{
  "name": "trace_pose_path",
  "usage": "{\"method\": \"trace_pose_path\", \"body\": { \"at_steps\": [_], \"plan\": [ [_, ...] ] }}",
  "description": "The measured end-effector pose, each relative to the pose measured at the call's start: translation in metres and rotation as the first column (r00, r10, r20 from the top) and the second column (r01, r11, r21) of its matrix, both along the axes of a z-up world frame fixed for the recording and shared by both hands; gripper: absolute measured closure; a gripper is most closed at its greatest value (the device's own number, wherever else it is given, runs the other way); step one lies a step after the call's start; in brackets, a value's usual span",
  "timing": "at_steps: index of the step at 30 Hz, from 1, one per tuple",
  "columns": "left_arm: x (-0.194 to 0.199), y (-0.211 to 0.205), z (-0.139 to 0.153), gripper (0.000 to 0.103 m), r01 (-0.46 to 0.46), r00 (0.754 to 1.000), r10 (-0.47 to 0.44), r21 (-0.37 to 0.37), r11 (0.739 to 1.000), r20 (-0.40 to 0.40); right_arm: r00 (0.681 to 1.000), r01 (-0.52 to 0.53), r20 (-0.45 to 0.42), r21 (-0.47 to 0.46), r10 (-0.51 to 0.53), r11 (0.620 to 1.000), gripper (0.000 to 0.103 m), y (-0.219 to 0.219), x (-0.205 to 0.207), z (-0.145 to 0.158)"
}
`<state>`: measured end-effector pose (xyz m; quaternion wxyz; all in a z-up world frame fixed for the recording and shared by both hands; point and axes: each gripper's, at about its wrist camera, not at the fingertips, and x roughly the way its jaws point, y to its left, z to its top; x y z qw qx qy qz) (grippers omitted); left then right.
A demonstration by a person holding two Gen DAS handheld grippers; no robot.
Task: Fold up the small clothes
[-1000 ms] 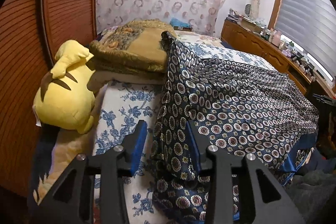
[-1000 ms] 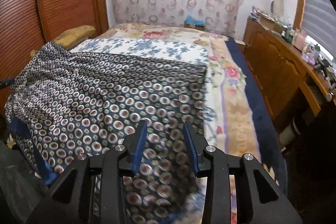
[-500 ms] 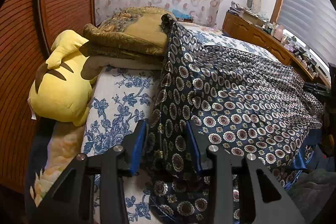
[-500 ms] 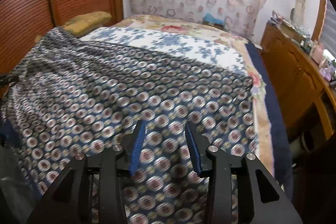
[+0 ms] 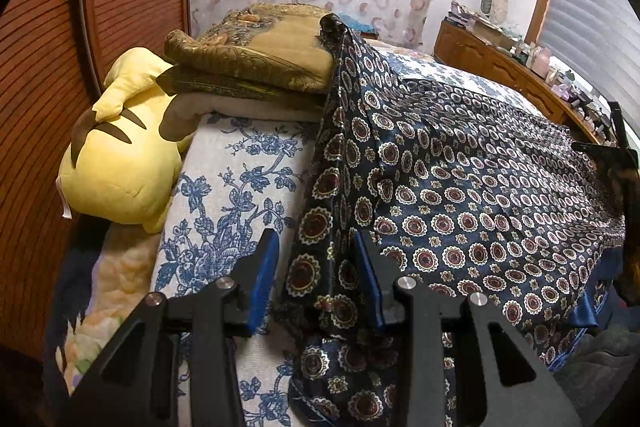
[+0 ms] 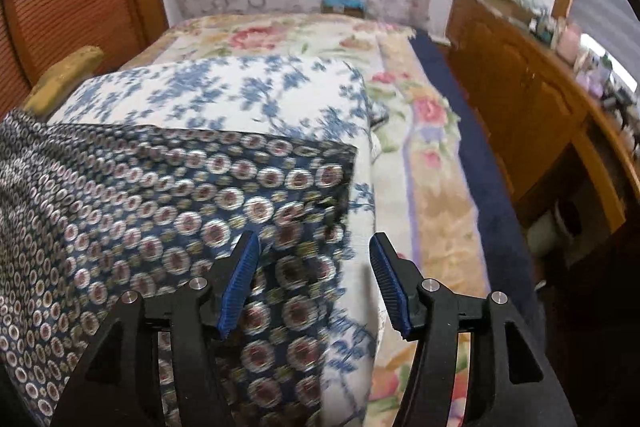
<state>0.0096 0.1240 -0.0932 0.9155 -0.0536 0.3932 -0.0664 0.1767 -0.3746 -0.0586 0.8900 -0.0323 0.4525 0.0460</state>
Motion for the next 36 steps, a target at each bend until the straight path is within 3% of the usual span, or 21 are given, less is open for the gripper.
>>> {"method": "trace_pose_path", "body": {
  "at_steps": [5, 16, 20, 22, 23, 26, 29, 36],
  "plan": [
    [0.0, -0.001, 0.0, 0.066, 0.002, 1.0, -0.002, 0.001, 1.0, 0.008, 0.999, -0.031, -0.016, 0.079, 0.032, 0.996, 0.044, -0.006, 0.009, -0.006],
    [0.004, -0.002, 0.0, 0.068, 0.005, 1.0, -0.005, 0.007, 1.0, 0.011, 0.998, -0.053, -0.016, 0.056, 0.054, 0.997, 0.053, 0.01, 0.017, -0.009],
    [0.005, 0.001, -0.001, 0.089, 0.007, 1.0, -0.006, -0.046, 0.999, 0.014, 0.997, -0.076, -0.022, 0.071, 0.078, 0.995, 0.069, 0.013, 0.019, -0.009],
    [0.005, -0.002, -0.001, 0.095, 0.02, 1.0, -0.02, -0.048, 0.999, 0.01, 0.995, -0.094, -0.025, 0.078, 0.096, 0.993, 0.076, 0.015, 0.019, -0.009],
    [0.006, -0.002, -0.002, 0.098, 0.027, 1.0, -0.027, -0.058, 0.998, 0.007, 0.994, -0.105, -0.024, 0.079, 0.107, 0.991, 0.091, 0.016, 0.018, -0.008],
    [0.006, -0.004, -0.001, 0.102, 0.038, 0.999, -0.038, -0.072, 0.997, 0.003, 0.992, -0.123, -0.018, 0.083, 0.125, 0.989, 0.098, 0.019, 0.015, -0.008],
    [0.004, -0.007, 0.005, 0.103, 0.063, 0.998, -0.06, -0.095, 0.994, 0.025, 0.992, -0.13, 0.018, 0.062, 0.129, 0.99, 0.101, 0.023, 0.01, -0.004],
    [0.02, -0.013, 0.032, 0.103, 0.017, 0.991, -0.015, -0.017, 1.0, 0.133, 0.979, -0.104, 0.176, 0.026, 0.098, 0.994, 0.102, 0.031, 0.011, 0.029]
  ]
}}
